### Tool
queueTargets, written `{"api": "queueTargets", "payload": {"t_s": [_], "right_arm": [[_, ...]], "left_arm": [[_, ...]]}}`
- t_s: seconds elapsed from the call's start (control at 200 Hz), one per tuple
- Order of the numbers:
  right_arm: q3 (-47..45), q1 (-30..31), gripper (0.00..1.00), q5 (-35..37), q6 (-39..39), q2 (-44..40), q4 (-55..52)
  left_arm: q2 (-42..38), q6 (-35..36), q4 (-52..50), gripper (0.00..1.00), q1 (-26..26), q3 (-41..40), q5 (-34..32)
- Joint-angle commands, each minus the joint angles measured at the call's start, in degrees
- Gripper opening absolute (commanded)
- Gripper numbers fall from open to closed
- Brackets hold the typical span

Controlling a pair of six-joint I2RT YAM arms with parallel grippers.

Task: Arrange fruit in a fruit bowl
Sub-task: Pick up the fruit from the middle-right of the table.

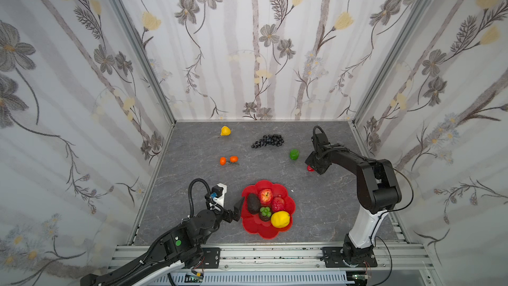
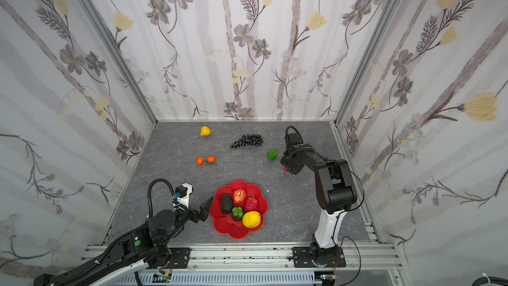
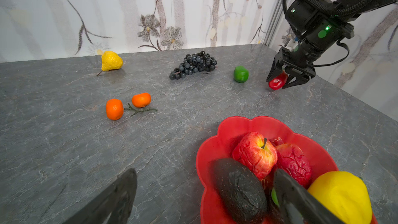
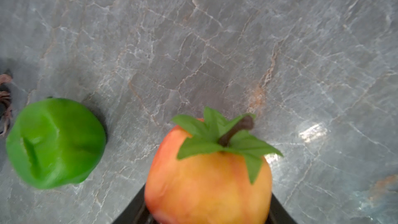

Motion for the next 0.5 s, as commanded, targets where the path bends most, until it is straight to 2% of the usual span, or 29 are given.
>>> {"api": "queueTargets", "payload": {"t_s": [0.0, 0.07, 0.265, 0.495], "right_arm": [[-1.2, 0.7, 0.51, -4.2, -2.9, -2.0, 4.4], [-2.0, 1.8, 0.51, -6.1, -4.7, -3.6, 5.0], [-6.5, 5.8, 0.52, -5.6, -7.6, -10.8, 6.6], [-11.9, 14.7, 0.51, -4.6, -15.8, -19.9, 12.9]], "left_arm": [[2.0, 0.4, 3.6, 1.00, 0.0, 0.0, 1.0], [4.1, 0.4, 4.6, 1.00, 0.0, 0.1, 1.7], [10.8, 0.4, 6.1, 1.00, 0.0, 1.6, 2.9], [18.2, -3.3, 6.2, 1.00, 1.4, 4.0, 4.6]]}}
